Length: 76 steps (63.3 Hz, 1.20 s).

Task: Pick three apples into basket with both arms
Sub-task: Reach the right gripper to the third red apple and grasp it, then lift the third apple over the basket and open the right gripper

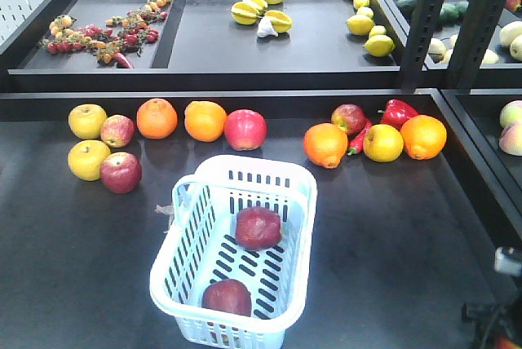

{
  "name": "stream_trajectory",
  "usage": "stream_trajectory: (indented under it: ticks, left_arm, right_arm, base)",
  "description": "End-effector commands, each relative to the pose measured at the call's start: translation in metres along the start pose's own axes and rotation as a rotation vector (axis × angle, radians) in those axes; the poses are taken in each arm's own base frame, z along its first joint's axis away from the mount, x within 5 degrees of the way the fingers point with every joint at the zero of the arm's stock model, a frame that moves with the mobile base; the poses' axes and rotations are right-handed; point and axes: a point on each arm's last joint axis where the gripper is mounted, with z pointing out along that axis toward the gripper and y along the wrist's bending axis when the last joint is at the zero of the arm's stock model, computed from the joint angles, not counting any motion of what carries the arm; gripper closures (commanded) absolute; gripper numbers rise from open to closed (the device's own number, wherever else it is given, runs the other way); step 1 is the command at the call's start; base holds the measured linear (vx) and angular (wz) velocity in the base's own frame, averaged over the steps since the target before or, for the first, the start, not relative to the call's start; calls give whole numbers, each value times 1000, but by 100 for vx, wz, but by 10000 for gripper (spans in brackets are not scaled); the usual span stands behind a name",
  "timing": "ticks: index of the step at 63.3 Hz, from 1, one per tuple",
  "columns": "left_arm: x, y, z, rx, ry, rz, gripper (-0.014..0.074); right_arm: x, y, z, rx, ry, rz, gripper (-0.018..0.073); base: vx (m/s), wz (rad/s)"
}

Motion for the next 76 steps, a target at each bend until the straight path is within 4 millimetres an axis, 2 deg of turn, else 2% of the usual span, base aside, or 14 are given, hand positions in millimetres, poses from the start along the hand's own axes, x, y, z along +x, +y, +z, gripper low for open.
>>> stream_trajectory:
  ticks: [1,9,18,32,46,60,76]
  left_arm:
    - [-12,0,-5,12,-82,-2,11]
    - [-12,0,-5,12,-82,-2,11]
    - [-12,0,-5,12,-82,-2,11]
    - [-12,0,-5,12,-82,-2,11]
    - [-12,0,-5,12,-82,-2,11]
    - [-12,0,-5,12,-82,-2,11]
    - [-12,0,-5,12,-82,-2,11]
  right_arm:
    - [-7,0,-30,-18,-137,3,209]
    - [-3,13,-58,-53,-251,-44,209]
    - [10,40,-88,-100,-356,-181,209]
    - [45,80,-126,-183,-479,-391,209]
    - [89,125,-157,-414,-610,-557,209]
    - [116,161,-160,-561,-642,-681,209]
    - [122,200,-148,-601,-681,-781,209]
  base:
    - [0,0]
    - [0,0]
    - [0,0]
    - [0,0]
    - [0,0]
    - [0,0]
    - [0,0]
